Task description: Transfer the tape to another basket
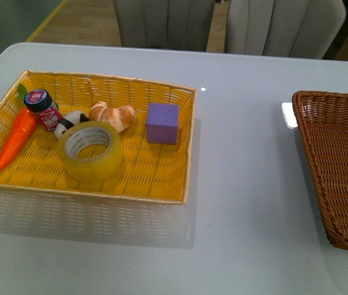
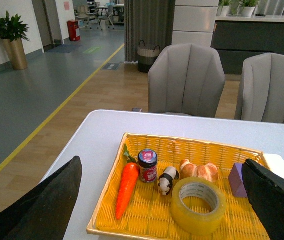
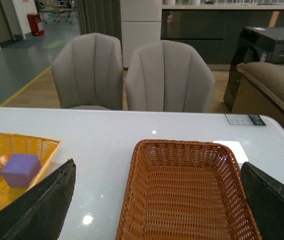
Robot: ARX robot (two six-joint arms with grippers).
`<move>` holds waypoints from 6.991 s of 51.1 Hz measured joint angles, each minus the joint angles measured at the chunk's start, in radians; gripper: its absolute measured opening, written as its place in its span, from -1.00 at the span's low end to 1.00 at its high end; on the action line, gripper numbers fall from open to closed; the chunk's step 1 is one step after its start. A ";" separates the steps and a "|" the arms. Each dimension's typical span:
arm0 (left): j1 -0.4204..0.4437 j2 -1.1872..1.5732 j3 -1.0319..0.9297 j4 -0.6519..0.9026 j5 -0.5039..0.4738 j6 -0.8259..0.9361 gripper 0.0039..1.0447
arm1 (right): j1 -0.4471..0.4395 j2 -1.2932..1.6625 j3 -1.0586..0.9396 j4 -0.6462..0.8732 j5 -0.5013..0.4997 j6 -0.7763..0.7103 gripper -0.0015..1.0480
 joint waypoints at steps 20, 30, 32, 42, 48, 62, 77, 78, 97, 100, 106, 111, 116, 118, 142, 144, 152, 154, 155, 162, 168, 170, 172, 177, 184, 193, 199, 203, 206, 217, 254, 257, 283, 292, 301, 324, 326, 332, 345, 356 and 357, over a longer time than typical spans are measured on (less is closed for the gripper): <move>0.000 0.000 0.000 0.000 0.000 0.000 0.83 | 0.000 0.000 0.000 0.000 0.000 0.000 0.83; 0.000 0.000 0.000 0.000 0.000 0.000 0.83 | 0.000 0.000 0.000 0.000 0.000 0.000 0.83; 0.000 0.000 0.000 0.000 0.000 0.000 0.83 | 0.000 0.000 0.000 0.000 0.000 0.000 0.83; 0.000 0.000 0.000 0.000 0.000 0.000 0.83 | 0.000 0.000 0.000 0.000 0.000 0.000 0.83; 0.000 0.000 0.000 0.000 0.000 0.000 0.83 | 0.000 0.000 0.000 0.000 0.000 0.000 0.83; 0.000 0.000 0.000 0.000 0.000 0.000 0.83 | -0.160 0.391 0.176 -0.327 -0.192 0.019 0.83; 0.000 0.000 0.000 0.000 0.000 0.000 0.83 | -0.414 1.085 0.332 0.179 -0.250 -0.157 0.83; 0.000 0.000 0.000 0.000 0.000 0.000 0.83 | -0.422 1.144 0.351 0.215 -0.245 -0.178 0.83; 0.000 0.000 0.000 0.000 0.000 0.000 0.83 | -0.464 1.909 0.775 0.304 -0.202 -0.282 0.83; 0.000 0.000 0.000 0.000 0.000 0.000 0.83 | -0.464 1.967 0.825 0.284 -0.202 -0.282 0.83; 0.000 0.000 0.000 0.000 0.000 0.000 0.83 | -0.462 2.059 0.902 0.269 -0.186 -0.282 0.83; 0.000 0.000 0.000 0.000 0.000 0.000 0.83 | -0.461 2.113 0.949 0.264 -0.172 -0.282 0.83; 0.000 0.000 0.000 0.000 0.000 0.000 0.83 | -0.461 2.166 0.991 0.255 -0.158 -0.283 0.83; 0.000 0.000 0.000 0.000 0.000 0.000 0.83 | -0.462 2.181 1.001 0.253 -0.153 -0.285 0.83; 0.000 0.000 0.000 0.000 0.000 0.000 0.83 | -0.454 2.262 1.024 0.248 -0.127 -0.309 0.01; 0.000 0.000 0.000 0.000 0.000 0.000 0.83 | -0.448 2.259 1.015 0.251 -0.125 -0.309 -0.09; 0.000 0.000 0.000 0.000 0.000 0.000 0.83 | -0.404 2.229 0.956 0.265 -0.142 -0.294 -0.55; 0.000 0.000 0.000 0.000 0.000 0.000 0.83 | -0.390 2.220 0.944 0.268 -0.151 -0.283 -0.65; 0.000 0.000 0.000 0.000 0.000 0.000 0.83 | -0.381 2.213 0.935 0.270 -0.154 -0.273 -0.71; 0.000 0.000 0.000 0.000 0.000 0.000 0.83 | -0.320 2.176 0.898 0.296 -0.164 -0.203 -0.92; 0.000 0.000 0.000 0.000 0.000 0.000 0.83 | -0.267 2.158 0.869 0.314 -0.172 -0.177 -0.92; 0.000 0.000 0.000 0.000 0.000 0.000 0.83 | -0.249 2.156 0.860 0.320 -0.171 -0.166 -0.92; 0.000 0.000 0.000 0.000 0.000 0.000 0.83 | -0.232 2.156 0.852 0.325 -0.169 -0.158 -0.92; 0.000 0.000 0.000 0.000 0.000 0.000 0.83 | -0.192 2.156 0.832 0.338 -0.159 -0.130 -0.92; 0.000 0.000 0.000 0.000 0.000 0.000 0.83 | -0.136 2.156 0.814 0.352 -0.122 -0.104 -0.92; 0.000 0.000 0.000 0.000 0.000 0.000 0.83 | -0.108 2.142 0.815 0.317 -0.103 -0.063 -0.92; 0.000 0.000 0.000 0.000 0.000 0.000 0.83 | -0.090 2.130 0.815 0.302 -0.091 -0.030 -0.92; 0.000 0.000 0.000 0.000 0.000 0.000 0.83 | -0.073 2.130 0.819 0.290 -0.073 -0.011 -0.92; 0.000 0.000 0.000 0.000 0.000 0.000 0.83 | -0.068 2.130 0.821 0.280 -0.071 -0.010 -0.88; 0.000 0.000 0.000 0.000 0.000 0.000 0.83 | -0.073 2.130 0.820 0.274 -0.041 -0.007 -0.26; 0.000 0.000 0.000 0.000 0.000 0.000 0.83 | -0.167 1.616 0.383 0.907 -0.110 -0.018 0.60; 0.000 0.000 0.000 0.000 -0.001 0.000 0.83 | -0.159 1.640 0.310 1.104 -0.138 -0.011 0.43; 0.000 0.000 0.000 0.000 0.000 0.000 0.83 | -0.060 1.154 0.073 1.031 -0.055 0.001 -0.96; 0.000 0.000 0.000 0.000 0.000 0.000 0.83 | -0.002 0.989 0.037 0.919 -0.009 0.002 -0.96; 0.000 0.000 0.000 0.000 0.000 0.000 0.83 | 0.000 0.817 0.003 0.782 -0.003 0.002 -0.96; 0.000 0.000 0.000 0.000 0.000 0.000 0.83 | 0.000 0.519 0.000 0.515 0.000 0.003 -0.96; 0.000 0.000 0.000 0.000 0.000 0.000 0.83 | 0.000 0.495 0.000 0.493 0.000 0.003 -0.96; 0.000 0.000 0.000 0.000 0.000 0.000 0.83 | 0.000 0.439 0.000 0.440 0.000 0.003 -0.96; 0.000 0.000 0.000 0.000 0.000 0.000 0.83 | 0.000 0.317 0.000 0.322 0.000 0.003 -0.96; 0.000 0.000 0.000 0.000 0.000 0.000 0.83 | 0.000 0.247 0.000 0.253 0.000 0.003 -0.96; 0.000 0.000 0.000 0.000 0.000 0.000 0.83 | 0.000 0.241 0.000 0.247 0.000 0.003 -0.96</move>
